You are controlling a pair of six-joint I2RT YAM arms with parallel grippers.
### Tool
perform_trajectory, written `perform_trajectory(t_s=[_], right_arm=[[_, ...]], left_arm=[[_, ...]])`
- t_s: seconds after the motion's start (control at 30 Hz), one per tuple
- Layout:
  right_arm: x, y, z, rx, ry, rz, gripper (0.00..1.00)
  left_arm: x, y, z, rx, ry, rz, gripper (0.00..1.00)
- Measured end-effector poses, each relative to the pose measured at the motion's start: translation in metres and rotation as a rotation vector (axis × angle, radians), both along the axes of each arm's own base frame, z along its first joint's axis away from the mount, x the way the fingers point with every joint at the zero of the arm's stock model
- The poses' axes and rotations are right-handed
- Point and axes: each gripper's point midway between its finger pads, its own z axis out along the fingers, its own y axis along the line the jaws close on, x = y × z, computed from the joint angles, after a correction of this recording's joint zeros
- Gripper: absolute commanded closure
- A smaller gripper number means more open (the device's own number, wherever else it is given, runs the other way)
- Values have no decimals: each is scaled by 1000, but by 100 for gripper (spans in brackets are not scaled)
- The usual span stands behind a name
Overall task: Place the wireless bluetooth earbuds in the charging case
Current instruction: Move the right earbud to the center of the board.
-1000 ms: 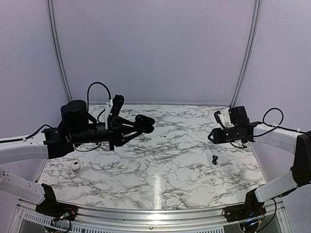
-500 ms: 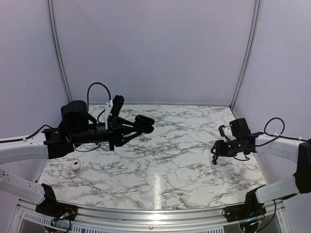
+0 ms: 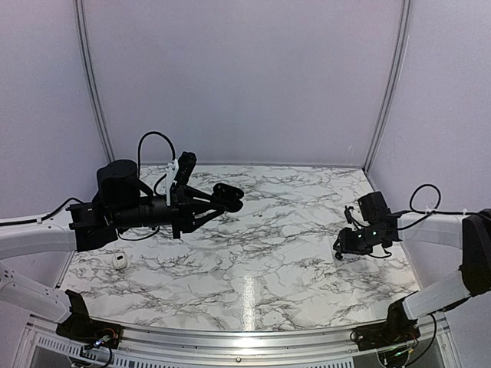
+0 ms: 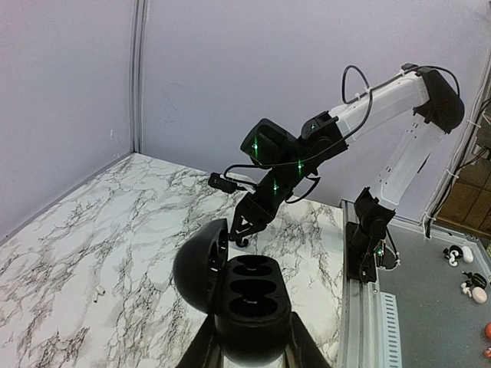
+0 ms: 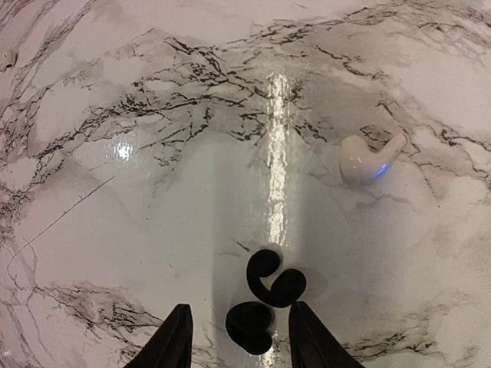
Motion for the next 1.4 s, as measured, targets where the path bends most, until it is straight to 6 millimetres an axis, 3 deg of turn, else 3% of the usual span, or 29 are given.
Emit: perform_trajectory(t_s=[0.37,0.8,0.9,1.07,1.33,1.4], right_arm=[[-21,15,-16,32,55,38,63],[-5,60,-18,72,10,166,83],[4,78,-18,63,2,230,84],[8,127,-17,72,-19,386,85],[-15,204,-16,189,-5,640,88],[-22,214,-16,224,6,683,88]], left_arm=[[0,0,0,0,-1,0,100],[2,1,0,1,-1,6,100],[2,1,0,1,-1,8,100],[1,2,-2,3,0,8,100],[-6,9,-12,20,-20,-7,100],[-8,11,-13,21,-26,-7,100]])
